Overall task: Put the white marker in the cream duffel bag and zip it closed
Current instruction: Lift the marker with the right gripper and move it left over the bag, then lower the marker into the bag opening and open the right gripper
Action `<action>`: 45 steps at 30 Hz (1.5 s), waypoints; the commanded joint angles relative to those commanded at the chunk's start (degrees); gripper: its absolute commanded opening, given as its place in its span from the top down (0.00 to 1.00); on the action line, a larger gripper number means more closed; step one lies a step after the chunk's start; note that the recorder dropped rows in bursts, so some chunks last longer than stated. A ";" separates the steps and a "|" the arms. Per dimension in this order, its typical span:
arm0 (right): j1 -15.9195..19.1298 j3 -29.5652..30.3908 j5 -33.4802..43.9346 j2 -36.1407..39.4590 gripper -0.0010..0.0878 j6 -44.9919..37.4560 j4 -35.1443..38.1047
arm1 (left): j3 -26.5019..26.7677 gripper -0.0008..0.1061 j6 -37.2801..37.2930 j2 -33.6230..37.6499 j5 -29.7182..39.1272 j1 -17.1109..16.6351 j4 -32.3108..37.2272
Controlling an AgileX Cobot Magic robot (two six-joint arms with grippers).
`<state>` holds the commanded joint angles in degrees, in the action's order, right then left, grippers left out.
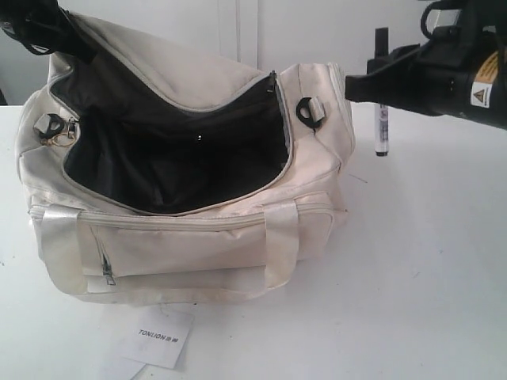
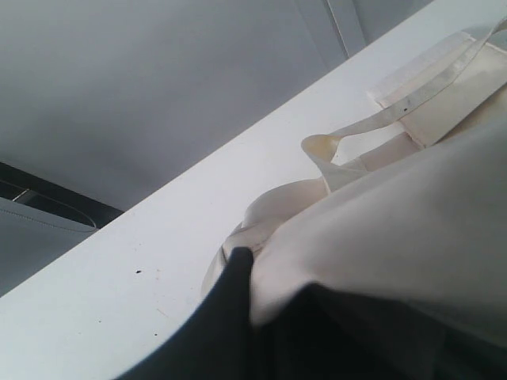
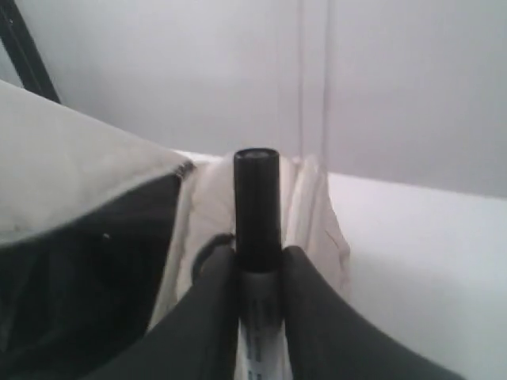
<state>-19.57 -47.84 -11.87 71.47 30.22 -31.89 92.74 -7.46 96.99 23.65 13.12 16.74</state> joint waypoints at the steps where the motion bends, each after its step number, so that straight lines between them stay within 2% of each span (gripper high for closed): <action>1: 0.00 0.00 -2.45 0.50 0.99 -0.43 0.00 | 0.00 0.99 0.00 0.00 0.00 0.00 0.00; 5: -0.61 0.00 -10.93 3.09 0.99 -0.55 -0.13 | 0.00 0.99 0.00 0.00 0.14 0.00 0.00; 9: -2.95 -0.11 -17.48 6.63 0.99 -0.82 -2.65 | 0.00 0.99 0.00 0.00 0.14 0.00 0.00; 17: -6.78 -2.49 -21.54 12.93 0.99 -2.12 -2.79 | 0.00 0.99 0.00 0.00 0.00 0.00 0.00; 20: -7.86 -4.05 -28.13 17.02 0.99 -2.12 -2.93 | 0.00 0.99 0.00 0.00 0.00 0.00 0.00; 26: -11.19 -6.99 -34.54 23.30 0.99 -2.01 -3.96 | 0.00 0.99 0.00 0.00 0.00 0.00 0.00; 33: -14.47 -9.74 -34.99 26.62 0.99 -3.75 -4.05 | 0.00 0.99 0.00 0.00 0.00 0.00 0.00; 40: -14.71 -11.01 -34.88 28.29 0.99 -4.80 -4.15 | 0.00 0.99 -0.10 0.00 0.01 0.00 0.00; 43: -14.71 -11.01 -34.88 28.29 0.92 -4.80 -4.15 | 0.00 0.99 -0.10 0.00 0.01 0.00 0.00; 45: -14.71 -11.01 -34.88 28.29 0.83 -4.80 -4.15 | 0.00 0.99 -0.10 0.00 0.01 0.00 0.00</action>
<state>-34.28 -58.85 -46.75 99.77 25.42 -36.03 92.74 -7.56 96.99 23.66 13.12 16.74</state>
